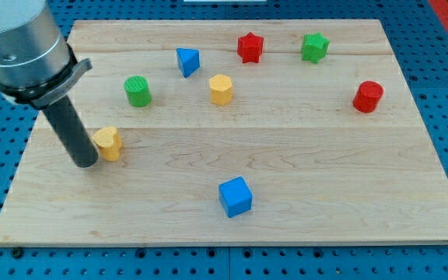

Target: Slightly push the blue cube towards the top

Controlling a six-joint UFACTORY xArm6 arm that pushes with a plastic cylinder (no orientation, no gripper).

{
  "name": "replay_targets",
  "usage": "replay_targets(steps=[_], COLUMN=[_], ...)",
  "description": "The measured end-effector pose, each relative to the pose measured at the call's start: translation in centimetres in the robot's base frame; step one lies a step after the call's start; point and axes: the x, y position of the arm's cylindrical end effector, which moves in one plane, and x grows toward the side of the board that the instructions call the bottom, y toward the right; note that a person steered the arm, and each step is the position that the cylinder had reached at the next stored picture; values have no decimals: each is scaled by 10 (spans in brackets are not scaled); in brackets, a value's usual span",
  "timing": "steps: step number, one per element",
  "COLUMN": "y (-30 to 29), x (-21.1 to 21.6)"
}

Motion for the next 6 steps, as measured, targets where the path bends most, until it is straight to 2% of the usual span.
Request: replay_targets(steps=[2, 3, 4, 5, 6], y=[77, 84, 101, 190, 210], x=[-25, 21, 100, 102, 68])
